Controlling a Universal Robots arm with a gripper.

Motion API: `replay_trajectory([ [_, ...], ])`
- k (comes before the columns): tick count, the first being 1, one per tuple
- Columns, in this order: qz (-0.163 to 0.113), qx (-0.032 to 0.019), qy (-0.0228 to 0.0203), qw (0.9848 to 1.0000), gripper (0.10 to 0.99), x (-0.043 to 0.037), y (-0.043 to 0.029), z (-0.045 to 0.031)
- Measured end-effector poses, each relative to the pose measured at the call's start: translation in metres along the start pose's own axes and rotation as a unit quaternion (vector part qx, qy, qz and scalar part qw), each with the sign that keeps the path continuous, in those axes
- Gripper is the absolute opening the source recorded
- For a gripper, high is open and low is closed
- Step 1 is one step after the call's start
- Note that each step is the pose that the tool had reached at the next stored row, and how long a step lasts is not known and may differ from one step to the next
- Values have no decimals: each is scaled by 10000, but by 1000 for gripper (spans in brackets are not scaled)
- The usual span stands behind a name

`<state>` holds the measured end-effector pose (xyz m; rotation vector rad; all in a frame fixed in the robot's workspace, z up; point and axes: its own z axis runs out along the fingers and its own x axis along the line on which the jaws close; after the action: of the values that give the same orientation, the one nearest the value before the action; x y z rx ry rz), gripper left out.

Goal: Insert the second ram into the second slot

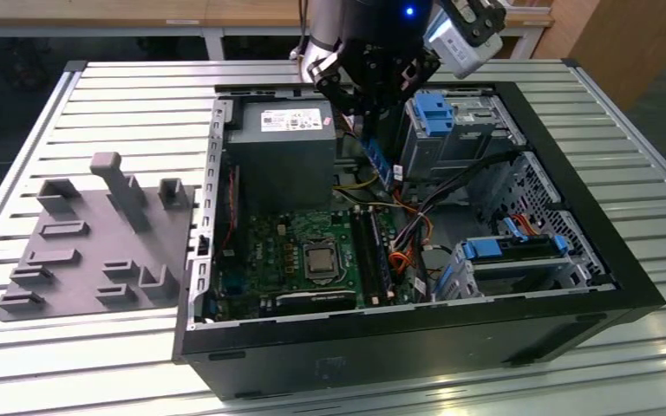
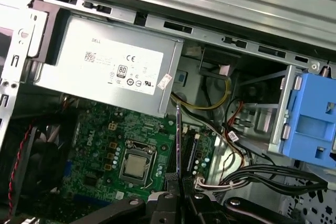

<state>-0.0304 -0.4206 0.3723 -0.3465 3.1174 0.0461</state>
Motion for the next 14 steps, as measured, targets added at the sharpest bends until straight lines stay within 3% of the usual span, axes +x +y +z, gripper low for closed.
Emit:
replay_trajectory([
  [6,379,4,-11,9993,133,0,0,4],
  [14,841,9,-24,9965,133,0,-1,11],
])
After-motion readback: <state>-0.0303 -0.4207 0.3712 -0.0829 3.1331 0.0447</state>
